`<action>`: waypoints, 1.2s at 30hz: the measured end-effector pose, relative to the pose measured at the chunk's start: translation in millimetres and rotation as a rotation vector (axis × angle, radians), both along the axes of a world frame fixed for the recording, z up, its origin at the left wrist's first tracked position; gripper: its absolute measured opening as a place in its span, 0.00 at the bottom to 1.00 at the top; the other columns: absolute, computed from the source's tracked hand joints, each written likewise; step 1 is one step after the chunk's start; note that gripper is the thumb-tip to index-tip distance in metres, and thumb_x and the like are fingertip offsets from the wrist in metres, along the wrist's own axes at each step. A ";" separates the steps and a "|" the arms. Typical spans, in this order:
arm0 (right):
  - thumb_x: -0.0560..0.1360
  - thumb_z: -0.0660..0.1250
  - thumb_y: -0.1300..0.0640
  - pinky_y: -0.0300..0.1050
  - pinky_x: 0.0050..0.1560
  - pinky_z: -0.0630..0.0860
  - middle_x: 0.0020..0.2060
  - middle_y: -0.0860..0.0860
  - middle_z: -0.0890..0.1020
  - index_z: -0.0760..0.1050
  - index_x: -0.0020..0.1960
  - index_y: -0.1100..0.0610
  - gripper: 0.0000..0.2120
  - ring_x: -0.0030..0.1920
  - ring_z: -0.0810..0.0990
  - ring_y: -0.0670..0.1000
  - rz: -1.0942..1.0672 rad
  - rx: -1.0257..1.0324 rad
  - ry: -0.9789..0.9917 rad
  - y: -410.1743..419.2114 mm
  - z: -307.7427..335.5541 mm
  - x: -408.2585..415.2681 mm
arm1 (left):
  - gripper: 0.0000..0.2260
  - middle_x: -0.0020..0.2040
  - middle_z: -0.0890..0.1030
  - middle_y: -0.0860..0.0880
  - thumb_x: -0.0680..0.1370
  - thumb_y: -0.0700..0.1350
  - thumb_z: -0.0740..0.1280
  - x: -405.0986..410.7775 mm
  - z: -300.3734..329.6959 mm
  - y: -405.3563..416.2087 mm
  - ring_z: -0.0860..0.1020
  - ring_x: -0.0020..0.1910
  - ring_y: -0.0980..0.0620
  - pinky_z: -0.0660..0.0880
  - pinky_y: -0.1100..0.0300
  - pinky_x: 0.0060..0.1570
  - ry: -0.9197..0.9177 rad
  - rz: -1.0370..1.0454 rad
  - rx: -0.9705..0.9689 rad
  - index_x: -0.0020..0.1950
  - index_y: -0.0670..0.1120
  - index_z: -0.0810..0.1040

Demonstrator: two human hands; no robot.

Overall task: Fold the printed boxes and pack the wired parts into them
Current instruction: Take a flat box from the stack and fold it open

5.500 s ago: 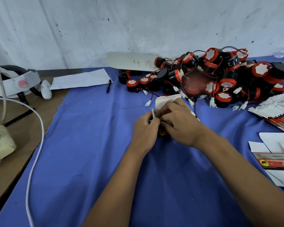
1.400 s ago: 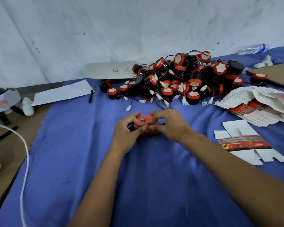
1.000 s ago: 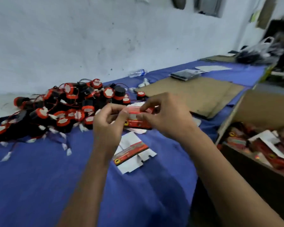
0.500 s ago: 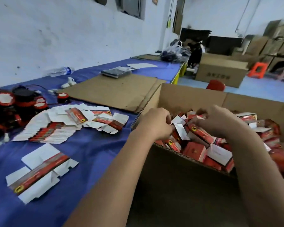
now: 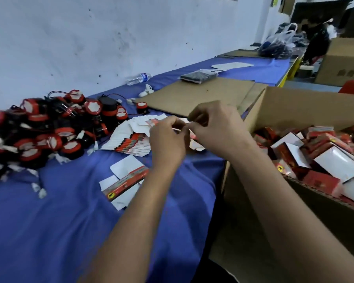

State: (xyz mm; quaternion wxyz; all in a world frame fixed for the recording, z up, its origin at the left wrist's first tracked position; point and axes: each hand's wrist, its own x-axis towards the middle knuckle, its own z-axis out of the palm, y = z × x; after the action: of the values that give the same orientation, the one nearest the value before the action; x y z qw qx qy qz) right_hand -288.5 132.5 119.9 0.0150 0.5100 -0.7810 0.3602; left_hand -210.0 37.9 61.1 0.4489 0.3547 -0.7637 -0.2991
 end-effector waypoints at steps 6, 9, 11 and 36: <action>0.77 0.69 0.39 0.51 0.54 0.76 0.58 0.60 0.82 0.75 0.64 0.64 0.29 0.57 0.80 0.60 0.261 0.416 -0.046 -98.3 -65.9 63.9 | 0.08 0.47 0.84 0.44 0.75 0.37 0.66 99.4 -48.2 -54.7 0.80 0.50 0.40 0.72 0.53 0.42 -0.150 0.504 0.208 0.48 0.43 0.83; 0.65 0.72 0.27 0.55 0.59 0.74 0.65 0.60 0.75 0.62 0.72 0.59 0.50 0.67 0.71 0.62 0.278 0.625 -0.007 -122.9 -100.3 90.9 | 0.04 0.52 0.81 0.43 0.76 0.37 0.64 131.8 -62.0 -68.8 0.77 0.50 0.38 0.65 0.56 0.37 -0.126 0.569 0.348 0.48 0.42 0.77; 0.57 0.76 0.26 0.62 0.63 0.71 0.68 0.61 0.69 0.55 0.76 0.55 0.60 0.71 0.64 0.64 0.249 0.680 0.064 -130.6 -115.8 109.4 | 0.07 0.45 0.80 0.42 0.75 0.35 0.61 144.3 -70.7 -77.7 0.76 0.47 0.34 0.61 0.54 0.32 -0.115 0.573 0.401 0.39 0.43 0.69; 0.80 0.63 0.40 0.53 0.65 0.75 0.61 0.53 0.65 0.73 0.59 0.48 0.14 0.65 0.71 0.54 0.890 0.244 -0.531 -208.4 -137.8 338.3 | 0.25 0.66 0.80 0.40 0.85 0.61 0.54 394.0 -83.5 -62.6 0.81 0.59 0.41 0.75 0.42 0.65 1.057 0.114 0.740 0.70 0.47 0.79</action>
State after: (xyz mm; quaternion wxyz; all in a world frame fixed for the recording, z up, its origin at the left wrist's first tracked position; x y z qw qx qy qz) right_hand 49.8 -75.9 -17.9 -0.3969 0.6814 -0.5020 0.3551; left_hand 184.0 -24.7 -22.5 0.6277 0.3308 -0.2660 -0.6525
